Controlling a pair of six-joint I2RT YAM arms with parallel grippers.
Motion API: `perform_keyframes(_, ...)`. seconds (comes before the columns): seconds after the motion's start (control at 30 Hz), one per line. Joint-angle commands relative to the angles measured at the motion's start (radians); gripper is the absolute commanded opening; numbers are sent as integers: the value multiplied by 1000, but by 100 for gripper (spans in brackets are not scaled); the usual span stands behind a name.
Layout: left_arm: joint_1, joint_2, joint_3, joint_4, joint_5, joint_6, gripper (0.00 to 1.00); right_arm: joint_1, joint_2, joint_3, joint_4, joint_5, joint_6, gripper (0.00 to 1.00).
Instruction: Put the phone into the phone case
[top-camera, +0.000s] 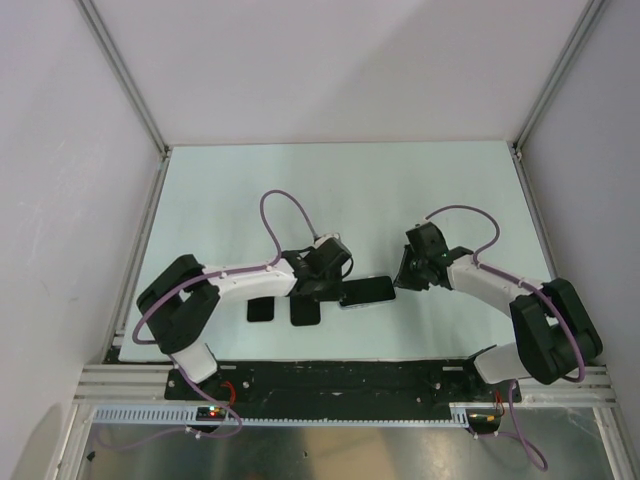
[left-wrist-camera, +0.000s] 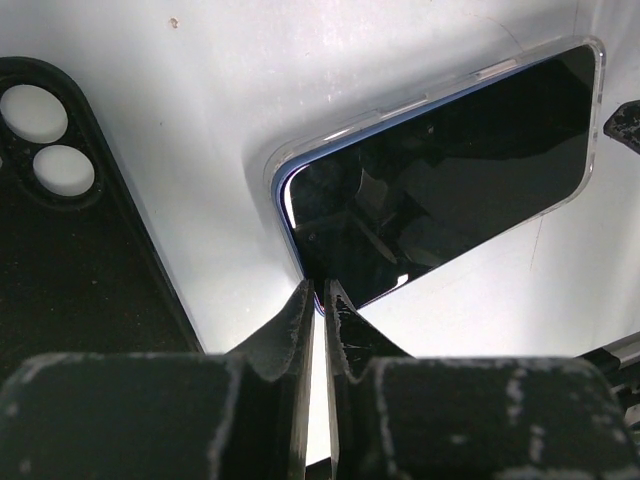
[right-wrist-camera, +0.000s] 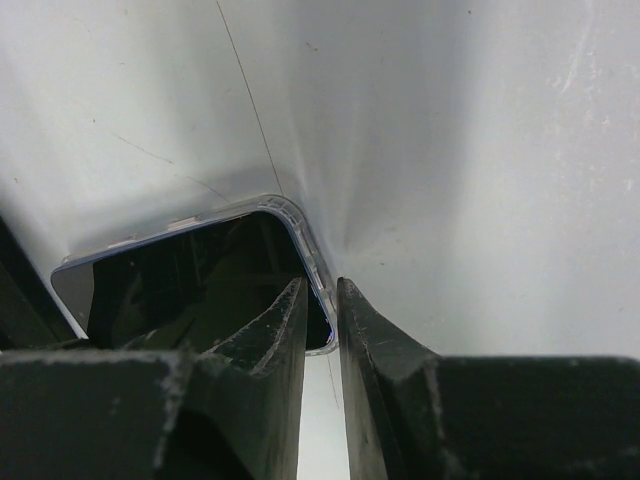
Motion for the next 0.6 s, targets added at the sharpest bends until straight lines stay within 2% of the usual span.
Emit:
perform_keyframes(0.0, -7, 14, 36, 29, 6, 3, 11, 1, 12, -7, 38, -7, -15, 23)
perform_keyframes(0.57, -7, 79, 44, 34, 5, 2, 5, 12, 54, -18, 65, -12, -9, 20)
